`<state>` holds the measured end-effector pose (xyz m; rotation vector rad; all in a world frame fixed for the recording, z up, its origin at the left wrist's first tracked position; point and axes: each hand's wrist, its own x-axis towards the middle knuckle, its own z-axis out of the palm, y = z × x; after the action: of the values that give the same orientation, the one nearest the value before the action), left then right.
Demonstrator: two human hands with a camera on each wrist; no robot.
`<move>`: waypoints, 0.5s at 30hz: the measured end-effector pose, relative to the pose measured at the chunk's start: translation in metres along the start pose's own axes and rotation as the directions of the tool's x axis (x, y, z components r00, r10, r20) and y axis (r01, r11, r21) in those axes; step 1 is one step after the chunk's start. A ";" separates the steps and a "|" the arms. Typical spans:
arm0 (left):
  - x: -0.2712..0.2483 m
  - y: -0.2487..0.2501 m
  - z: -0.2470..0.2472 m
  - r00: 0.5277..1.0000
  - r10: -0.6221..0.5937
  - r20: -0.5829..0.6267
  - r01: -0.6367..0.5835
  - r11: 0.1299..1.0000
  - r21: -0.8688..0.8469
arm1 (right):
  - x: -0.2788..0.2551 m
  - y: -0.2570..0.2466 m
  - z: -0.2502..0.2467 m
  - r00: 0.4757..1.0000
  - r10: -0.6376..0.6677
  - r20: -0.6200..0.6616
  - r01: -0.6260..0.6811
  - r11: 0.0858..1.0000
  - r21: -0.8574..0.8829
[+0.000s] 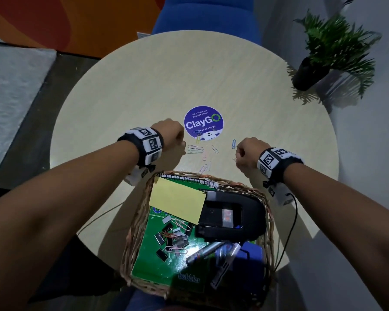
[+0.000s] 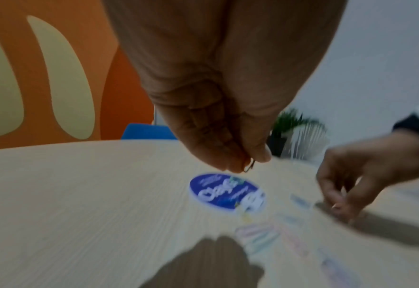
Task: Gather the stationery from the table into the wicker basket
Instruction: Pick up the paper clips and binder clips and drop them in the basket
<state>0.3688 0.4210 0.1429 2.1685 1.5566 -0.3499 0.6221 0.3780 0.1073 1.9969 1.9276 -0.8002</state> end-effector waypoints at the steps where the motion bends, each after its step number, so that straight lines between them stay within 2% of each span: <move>1: -0.008 -0.002 -0.008 0.998 0.041 -0.053 -0.045 0.997 -0.070 | -0.002 0.000 -0.003 1.000 -0.015 -0.011 0.016 0.999 0.041; 4: -0.051 -0.002 -0.022 0.979 0.097 -0.178 -0.154 0.928 -0.340 | -0.008 0.000 -0.022 0.991 -0.093 -0.095 0.111 0.972 0.207; 7: -0.101 0.003 -0.010 0.986 0.102 -0.131 -0.162 0.774 -0.612 | -0.024 -0.011 -0.042 0.974 -0.164 -0.159 0.208 0.923 0.324; 9: -0.126 0.003 0.009 0.989 0.132 -0.066 -0.143 0.747 -0.650 | -0.039 -0.025 -0.049 0.958 -0.240 -0.155 0.281 0.891 0.357; 13: -0.157 -0.004 0.048 0.978 0.199 0.062 -0.123 0.791 -0.599 | -0.068 -0.060 -0.043 0.924 -0.370 -0.091 0.375 0.841 0.389; 15: -0.164 -0.012 0.058 0.971 0.227 0.070 -0.156 0.831 -0.534 | -0.082 -0.078 -0.035 0.899 -0.434 -0.058 0.421 0.819 0.389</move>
<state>0.3057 0.2600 0.1639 1.8017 1.1710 0.0095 0.5551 0.3346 0.1954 1.7286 2.3906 -1.4265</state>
